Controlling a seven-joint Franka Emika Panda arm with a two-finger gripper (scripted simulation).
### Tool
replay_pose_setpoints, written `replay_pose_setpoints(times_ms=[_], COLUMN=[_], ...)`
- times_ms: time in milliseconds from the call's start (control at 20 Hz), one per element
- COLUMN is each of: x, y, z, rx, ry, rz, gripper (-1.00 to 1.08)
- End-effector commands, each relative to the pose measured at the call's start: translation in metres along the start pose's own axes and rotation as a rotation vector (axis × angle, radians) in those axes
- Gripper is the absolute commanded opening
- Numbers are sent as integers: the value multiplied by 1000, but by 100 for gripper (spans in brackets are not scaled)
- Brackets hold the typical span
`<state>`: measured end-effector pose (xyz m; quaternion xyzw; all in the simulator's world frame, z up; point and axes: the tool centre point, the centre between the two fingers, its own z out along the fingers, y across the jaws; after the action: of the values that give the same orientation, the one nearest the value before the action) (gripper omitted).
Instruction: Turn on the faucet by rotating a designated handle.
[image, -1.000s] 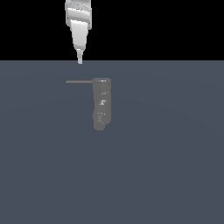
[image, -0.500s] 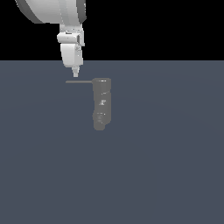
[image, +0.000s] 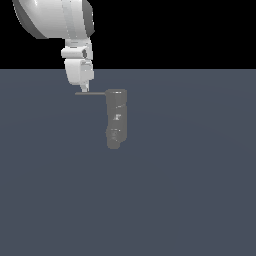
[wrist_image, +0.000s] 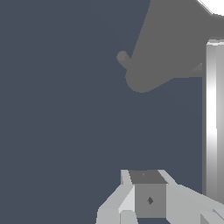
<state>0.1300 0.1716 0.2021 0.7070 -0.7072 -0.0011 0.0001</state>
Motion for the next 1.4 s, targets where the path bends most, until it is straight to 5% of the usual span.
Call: replay_pose_setpoints(times_ms=[0,1350], x=[0,1], y=[-1,55], z=[1,1], rx=[2,1], ry=[1,1], rz=[4,3], gripper=[-100,-100])
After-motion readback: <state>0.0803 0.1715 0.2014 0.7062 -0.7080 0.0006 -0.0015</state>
